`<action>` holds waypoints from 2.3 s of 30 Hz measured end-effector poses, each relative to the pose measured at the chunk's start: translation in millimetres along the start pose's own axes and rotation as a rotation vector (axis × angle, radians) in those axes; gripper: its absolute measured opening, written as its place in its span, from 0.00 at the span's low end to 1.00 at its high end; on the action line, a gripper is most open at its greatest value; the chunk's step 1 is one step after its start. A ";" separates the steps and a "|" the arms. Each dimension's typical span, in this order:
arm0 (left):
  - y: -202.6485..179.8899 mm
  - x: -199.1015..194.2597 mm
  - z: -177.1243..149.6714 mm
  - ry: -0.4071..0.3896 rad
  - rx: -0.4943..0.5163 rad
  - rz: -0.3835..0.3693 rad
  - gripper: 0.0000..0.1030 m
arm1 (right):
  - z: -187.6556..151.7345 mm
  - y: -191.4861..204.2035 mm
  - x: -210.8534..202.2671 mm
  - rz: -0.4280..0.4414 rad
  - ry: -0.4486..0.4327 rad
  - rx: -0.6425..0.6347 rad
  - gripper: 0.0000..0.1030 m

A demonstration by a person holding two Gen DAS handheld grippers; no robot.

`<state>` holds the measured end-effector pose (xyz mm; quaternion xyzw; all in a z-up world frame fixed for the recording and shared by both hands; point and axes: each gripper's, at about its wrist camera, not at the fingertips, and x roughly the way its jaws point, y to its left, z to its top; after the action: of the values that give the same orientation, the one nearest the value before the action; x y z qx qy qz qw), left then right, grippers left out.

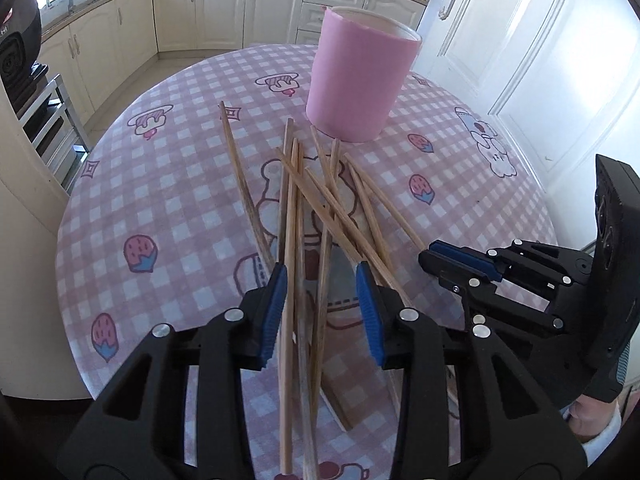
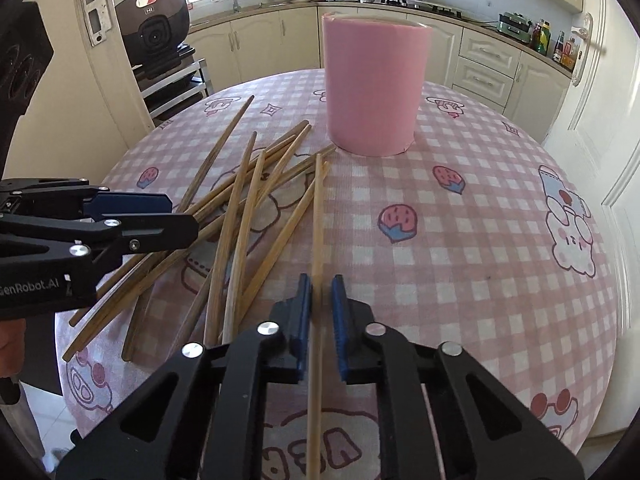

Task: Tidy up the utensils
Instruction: 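Close the right tool on one chopstick while the left tool closes on another, then lift both held chopsticks and carry them above the pink cup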

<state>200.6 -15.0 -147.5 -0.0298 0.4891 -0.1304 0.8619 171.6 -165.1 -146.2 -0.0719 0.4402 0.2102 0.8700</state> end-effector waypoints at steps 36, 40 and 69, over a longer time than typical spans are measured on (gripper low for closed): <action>9.8 42.4 43.8 0.075 -0.152 -0.057 0.08 | 60.0 -16.4 42.8 0.067 0.146 -0.062 0.05; 8.2 31.9 44.2 0.047 -0.148 -0.084 0.06 | 62.0 -25.2 35.1 0.131 0.123 0.002 0.05; -10.1 -109.3 75.8 -0.201 0.006 -0.230 0.06 | 120.9 -17.0 -94.2 0.220 -0.202 -0.003 0.05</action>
<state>209.8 -2.7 -15.0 -0.0960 0.3932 -0.2260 0.8861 218.4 -171.4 0.6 -0.0028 0.3553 0.3112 0.8814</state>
